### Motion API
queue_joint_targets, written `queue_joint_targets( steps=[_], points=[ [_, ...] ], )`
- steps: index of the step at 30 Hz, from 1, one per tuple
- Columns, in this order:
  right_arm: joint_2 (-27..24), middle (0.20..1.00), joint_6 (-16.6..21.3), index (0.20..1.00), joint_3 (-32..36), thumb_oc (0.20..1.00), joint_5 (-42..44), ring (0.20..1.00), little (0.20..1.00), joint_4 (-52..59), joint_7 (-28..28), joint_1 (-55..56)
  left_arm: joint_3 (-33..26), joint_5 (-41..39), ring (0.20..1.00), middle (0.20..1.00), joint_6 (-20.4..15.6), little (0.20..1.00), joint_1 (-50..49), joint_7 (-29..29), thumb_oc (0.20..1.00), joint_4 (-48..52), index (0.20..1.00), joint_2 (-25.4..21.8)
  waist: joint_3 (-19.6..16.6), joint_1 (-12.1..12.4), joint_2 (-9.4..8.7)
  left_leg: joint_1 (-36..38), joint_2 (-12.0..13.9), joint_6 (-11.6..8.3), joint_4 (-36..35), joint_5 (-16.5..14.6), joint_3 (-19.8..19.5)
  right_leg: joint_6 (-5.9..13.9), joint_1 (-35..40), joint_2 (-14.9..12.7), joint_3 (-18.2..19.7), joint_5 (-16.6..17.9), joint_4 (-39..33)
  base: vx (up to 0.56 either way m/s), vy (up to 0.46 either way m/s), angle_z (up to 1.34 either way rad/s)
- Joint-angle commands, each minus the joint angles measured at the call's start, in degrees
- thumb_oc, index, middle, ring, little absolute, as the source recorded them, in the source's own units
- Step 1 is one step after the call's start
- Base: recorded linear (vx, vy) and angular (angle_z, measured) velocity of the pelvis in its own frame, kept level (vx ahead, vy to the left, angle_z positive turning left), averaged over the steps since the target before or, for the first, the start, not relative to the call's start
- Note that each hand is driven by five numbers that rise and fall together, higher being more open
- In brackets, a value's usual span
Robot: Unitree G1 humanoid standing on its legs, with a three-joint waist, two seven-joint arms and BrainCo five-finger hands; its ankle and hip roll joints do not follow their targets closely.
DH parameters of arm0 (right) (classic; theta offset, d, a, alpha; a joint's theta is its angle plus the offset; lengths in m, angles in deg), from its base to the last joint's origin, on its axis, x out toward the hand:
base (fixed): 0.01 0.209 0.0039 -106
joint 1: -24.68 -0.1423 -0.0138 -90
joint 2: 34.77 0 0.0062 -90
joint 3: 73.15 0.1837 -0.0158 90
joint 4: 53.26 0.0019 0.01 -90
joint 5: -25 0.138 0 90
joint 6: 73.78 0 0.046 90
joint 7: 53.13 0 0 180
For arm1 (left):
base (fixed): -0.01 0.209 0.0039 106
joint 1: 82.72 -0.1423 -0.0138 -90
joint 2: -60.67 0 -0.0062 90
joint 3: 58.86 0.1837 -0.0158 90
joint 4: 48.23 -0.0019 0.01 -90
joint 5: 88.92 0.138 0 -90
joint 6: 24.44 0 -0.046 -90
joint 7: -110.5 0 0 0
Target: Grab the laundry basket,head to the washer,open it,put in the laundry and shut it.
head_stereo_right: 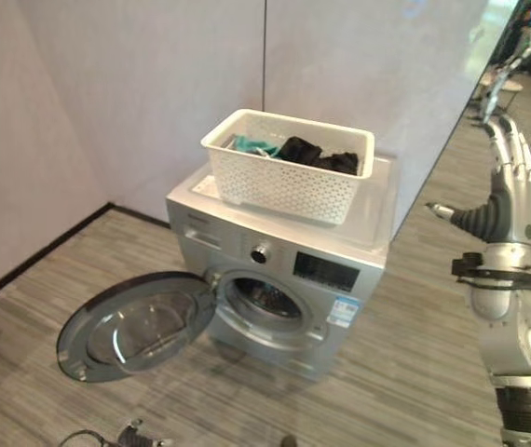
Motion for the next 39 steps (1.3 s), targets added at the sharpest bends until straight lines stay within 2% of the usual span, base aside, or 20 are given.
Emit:
queue_joint_targets(
  steps=[1, 2, 5, 8, 10, 13, 14, 16, 19, 20, 21, 22, 23, 25, 28, 31, 34, 36, 37, 39],
  points=[
    [-2.46, 1.000, 2.93, 1.000, 4.83, 1.000, 1.44, 1.000, 1.000, 4.39, -1.30, -0.65, -0.19, 0.91, 1.000, 1.000, -1.10, 1.000, 2.99, -0.29, 1.000, 0.08, 1.000, -0.32, 1.42, 1.34, -1.94, -6.13, -4.29, -0.59, 20.67, 2.13, 2.93, 2.43, 10.19, 2.44, -1.53, -1.49, -6.89, 0.05, -0.079, 0.61],
    [-3.46, 1.000, 3.01, 1.000, 5.76, 1.000, 1.80, 1.000, 1.000, 5.07, -2.13, 0.13, -0.23, 0.74, 1.000, 1.000, -0.97, 1.000, 3.04, -0.35, 1.000, 0.11, 1.000, -0.17, 1.77, 1.15, -1.62, -7.34, -2.84, -0.97, 19.91, 3.72, 3.46, 2.34, 11.00, 2.57, -2.15, -1.68, -7.51, 0.07, -0.027, 0.47],
    [-4.74, 1.000, 3.09, 1.000, 7.91, 1.000, 1.77, 1.000, 1.000, 6.57, -3.05, 1.37, -0.21, 1.10, 1.000, 1.000, -0.95, 1.000, 3.32, -0.48, 1.000, -0.50, 1.000, -0.44, 2.32, 1.09, -1.85, -11.99, 1.46, 1.05, 9.40, 4.70, 4.64, 2.65, 12.76, 1.92, -1.93, -2.70, -8.66, 0.14, 0.010, 0.30],
    [-5.29, 1.000, 3.40, 1.000, 4.69, 1.000, 1.59, 1.000, 1.000, 6.42, -3.25, -0.95, 0.73, 1.54, 1.000, 1.000, -0.52, 1.000, 3.24, 0.08, 1.000, -0.56, 1.000, -1.22, 3.16, 1.84, -1.56, -14.57, 6.04, -1.05, -2.28, 11.98, 3.64, 2.88, 14.37, 1.93, -0.16, -5.06, -8.41, 0.28, 0.051, -0.32],
    [-4.81, 1.000, 3.08, 1.000, 1.94, 1.000, 0.90, 1.000, 1.000, 8.69, -4.60, -4.30, -0.04, 1.82, 1.000, 1.000, -0.24, 1.000, 2.12, 0.38, 1.000, -0.11, 1.000, -1.22, 2.41, 2.40, -0.01, -12.73, 7.72, -1.35, -4.35, 13.90, 8.11, 3.40, 18.10, 1.50, 2.11, -8.68, -7.82, 0.71, 0.262, -0.19],
    [-4.19, 1.000, 2.77, 1.000, 1.26, 1.000, -0.42, 1.000, 1.000, 10.16, -5.25, -5.79, 0.90, 3.16, 1.000, 1.000, -0.21, 1.000, 1.44, 0.00, 1.000, 0.34, 1.000, -0.65, 0.90, 3.19, -0.13, -13.87, 4.97, 0.61, 1.41, 11.53, 10.36, 4.77, 20.25, -2.73, 2.19, -9.80, -5.87, 0.63, 0.330, -0.52],
    [-3.77, 1.000, 2.79, 1.000, -0.77, 1.000, -0.75, 1.000, 1.000, 10.98, -5.63, -8.59, 1.05, 2.95, 1.000, 1.000, -0.43, 1.000, 0.85, -0.09, 1.000, 0.85, 1.000, -0.78, 0.07, 3.83, -1.48, -14.21, 3.84, 2.27, 4.57, 7.86, 12.04, 6.15, 19.20, -5.37, 2.55, -9.05, -4.29, 0.58, 0.297, -0.74],
    [-3.42, 1.000, 2.29, 1.000, -4.28, 1.000, -1.31, 1.000, 1.000, 9.59, -5.87, -11.94, 1.57, 2.70, 1.000, 1.000, -0.20, 1.000, 0.06, -0.53, 1.000, 3.30, 1.000, -0.90, -0.58, 5.56, -2.47, -14.46, 2.42, 3.86, 6.38, 5.43, 13.98, 7.53, 18.21, -6.82, 2.95, -5.37, -2.37, 0.52, 0.280, -0.86],
    [-3.06, 1.000, 1.89, 1.000, -8.76, 1.000, -1.24, 1.000, 1.000, 8.60, -6.54, -18.15, 2.13, 2.38, 1.000, 1.000, 0.05, 1.000, -0.58, -1.12, 1.000, 1.28, 1.000, -0.56, -2.20, 6.36, -3.78, -11.84, -2.24, 6.33, 4.45, 2.59, 15.45, 10.05, 16.55, -10.29, 1.88, 6.11, 0.41, 0.47, 0.314, 0.00],
    [-3.79, 1.000, 1.97, 1.000, -9.23, 1.000, -0.99, 1.000, 1.000, 8.85, -6.34, -20.44, 2.10, 2.08, 1.000, 1.000, 0.21, 1.000, -1.53, -1.04, 1.000, 1.75, 1.000, -0.54, -2.68, 7.15, -4.07, -10.68, -3.09, 6.78, 2.77, 2.08, 15.88, 10.73, 15.86, -10.53, 0.54, 8.46, 2.86, 0.33, 0.230, 0.14],
    [-4.48, 1.000, 1.90, 1.000, -8.54, 1.000, -0.89, 1.000, 1.000, 8.74, -5.66, -20.28, 2.30, 2.21, 1.000, 1.000, 0.22, 1.000, -1.38, -0.98, 1.000, 1.64, 1.000, -0.79, -2.94, 7.29, -4.04, -10.53, -3.89, 7.08, 1.49, 2.36, 15.32, 10.71, 15.05, -8.55, 2.62, 8.92, 3.77, 0.28, 0.191, -0.06],
    [-6.37, 1.000, 1.82, 1.000, -6.50, 1.000, 0.26, 1.000, 1.000, 8.43, -6.39, -18.55, 2.82, 1.97, 1.000, 1.000, 0.41, 1.000, -0.49, -1.32, 1.000, 1.42, 1.000, -0.96, -2.44, 5.77, -4.19, -8.99, -5.85, 7.64, -0.84, 2.32, 12.66, 9.06, 10.78, -3.32, 5.52, 5.31, 4.73, 0.25, 0.115, -0.05],
    [-11.18, 1.000, 2.18, 1.000, -7.71, 1.000, 3.57, 1.000, 1.000, 6.62, -9.01, -20.97, 2.06, 1.28, 1.000, 1.000, 0.43, 1.000, 0.10, -1.39, 1.000, -0.61, 1.000, -1.72, -1.63, 4.04, -2.07, -4.01, -3.04, 6.31, -5.07, 2.28, 12.92, 7.35, 4.08, -3.73, -2.83, -1.55, 1.41, 0.25, 0.077, 0.06],
    [-16.96, 1.000, 1.76, 1.000, -8.56, 1.000, 6.43, 1.000, 1.000, 4.18, -12.44, -20.74, 2.21, 1.72, 1.000, 1.000, 0.44, 1.000, 0.56, -2.08, 1.000, -0.92, 1.000, -1.99, -0.11, 2.60, -1.54, -2.02, -2.27, 5.65, -4.59, 1.84, 11.20, 7.05, 1.38, -4.34, -2.58, -1.60, 0.95, 0.16, -0.038, -0.18],
    [-28.03, 1.000, 2.90, 1.000, -5.56, 1.000, 16.21, 1.000, 1.000, 3.60, -21.46, -15.60, 1.07, 0.83, 1.000, 1.000, -0.51, 1.000, 0.27, -4.28, 1.000, -0.37, 1.000, -2.72, 1.45, 0.86, -2.92, -0.34, -2.47, 4.68, -3.18, 2.05, 10.16, 7.33, 3.91, -4.76, -1.83, -1.40, 1.58, 0.07, -0.060, 0.07],
    [-36.25, 1.000, 4.03, 1.000, -3.36, 1.000, 27.16, 1.000, 1.000, 2.71, -29.05, -12.24, 0.81, -0.96, 1.000, 1.000, -1.40, 1.000, -1.60, -6.48, 1.000, 0.40, 1.000, -3.20, -0.06, 1.49, -4.10, -0.51, -2.48, 3.96, -3.88, 2.71, 10.55, 7.40, 6.28, -5.10, -3.64, 0.29, -2.94, 0.04, -0.100, 0.36],
    [-39.39, 1.000, 5.24, 1.000, -4.27, 1.000, 32.02, 1.000, 1.000, 0.89, -30.87, -12.46, 1.01, -2.02, 1.000, 1.000, -1.88, 1.000, -2.27, -7.31, 1.000, -0.16, 1.000, -2.86, -0.82, 1.84, -4.27, -0.51, -2.19, 3.61, -4.46, 2.84, 10.73, 7.63, 7.30, -4.81, -3.98, 0.69, -5.17, 0.03, -0.057, 0.01],
    [-44.96, 1.000, 4.86, 1.000, -11.64, 1.000, 40.32, 1.000, 1.000, -0.66, -39.12, -15.06, 2.53, -2.64, 1.000, 1.000, -2.02, 1.000, -3.51, -9.04, 1.000, -1.73, 1.000, -2.76, -1.80, 3.13, -5.32, -0.18, -1.64, 3.00, -5.86, 3.47, 10.85, 7.57, 8.77, -4.18, -4.08, 0.35, -7.15, 0.06, -0.113, 0.02],
    [-46.92, 1.000, 5.32, 1.000, -20.23, 1.000, 42.36, 1.000, 1.000, -2.31, -39.97, -23.39, 3.19, -3.03, 1.000, 1.000, -2.17, 1.000, -3.61, -9.98, 1.000, -3.70, 1.000, -2.53, -2.54, 3.58, -6.11, 0.24, -1.48, 2.69, -6.75, 3.77, 10.78, 7.55, 9.28, -3.79, -4.23, 0.45, -7.53, 0.06, -0.092, 0.07],
    [-47.11, 1.000, 6.00, 1.000, -28.98, 1.000, 43.40, 1.000, 1.000, -3.76, -39.35, -33.11, 3.99, -2.82, 1.000, 1.000, -2.27, 1.000, -3.48, -10.20, 1.000, -4.89, 1.000, -2.92, -2.99, 4.00, -7.06, 0.36, -1.20, 2.43, -7.20, 4.00, 10.56, 7.44, 9.50, -3.54, -4.47, 0.29, -7.75, 0.04, -0.077, 0.18]
  ],
)
